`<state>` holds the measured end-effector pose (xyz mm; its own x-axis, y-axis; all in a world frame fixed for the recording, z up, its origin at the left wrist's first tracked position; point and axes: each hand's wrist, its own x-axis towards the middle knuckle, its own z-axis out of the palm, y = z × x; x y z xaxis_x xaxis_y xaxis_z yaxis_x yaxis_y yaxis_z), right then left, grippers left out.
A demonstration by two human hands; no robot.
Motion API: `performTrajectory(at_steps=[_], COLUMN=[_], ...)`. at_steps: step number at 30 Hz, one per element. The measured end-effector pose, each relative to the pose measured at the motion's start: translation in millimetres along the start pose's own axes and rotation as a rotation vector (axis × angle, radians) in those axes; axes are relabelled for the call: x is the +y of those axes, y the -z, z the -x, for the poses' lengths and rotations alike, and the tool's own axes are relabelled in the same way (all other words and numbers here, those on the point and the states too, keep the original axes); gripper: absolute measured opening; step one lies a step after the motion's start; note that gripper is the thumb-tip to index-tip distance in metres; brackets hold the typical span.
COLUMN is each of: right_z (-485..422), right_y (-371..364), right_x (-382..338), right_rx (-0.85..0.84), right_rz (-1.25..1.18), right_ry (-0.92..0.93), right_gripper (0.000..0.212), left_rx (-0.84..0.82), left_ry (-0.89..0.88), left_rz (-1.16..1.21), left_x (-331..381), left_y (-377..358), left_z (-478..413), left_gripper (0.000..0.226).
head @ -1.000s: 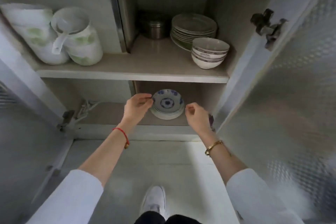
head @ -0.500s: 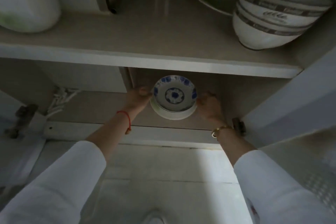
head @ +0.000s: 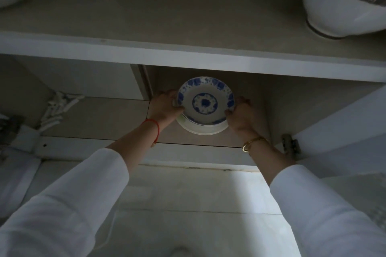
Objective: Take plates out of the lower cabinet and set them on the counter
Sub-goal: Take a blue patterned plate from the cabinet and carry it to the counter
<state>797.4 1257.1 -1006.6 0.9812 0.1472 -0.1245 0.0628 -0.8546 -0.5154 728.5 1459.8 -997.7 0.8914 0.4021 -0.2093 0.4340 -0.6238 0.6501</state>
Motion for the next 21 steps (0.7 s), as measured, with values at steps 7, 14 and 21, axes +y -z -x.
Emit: performTrajectory(at_steps=[7,14,21], right_z=[1,20,79], right_y=[-2,2,18], right_x=[-1,-3,-15], right_rx=[0.029,0.069,0.141], right_rz=[-0.048,-0.131,-0.309], right_ry=[-0.021,0.017,0.07], right_gripper=[0.039,0.041,0.034], left_rx=[0.053,0.136,0.147], left_ry=[0.172,0.09,-0.015], left_rz=[0.4,0.561,0.504], left_x=[10,10,7], left_y=[-13,-3,22], left_z=[3,30,86], left_gripper=[0.043,0.025,0.006])
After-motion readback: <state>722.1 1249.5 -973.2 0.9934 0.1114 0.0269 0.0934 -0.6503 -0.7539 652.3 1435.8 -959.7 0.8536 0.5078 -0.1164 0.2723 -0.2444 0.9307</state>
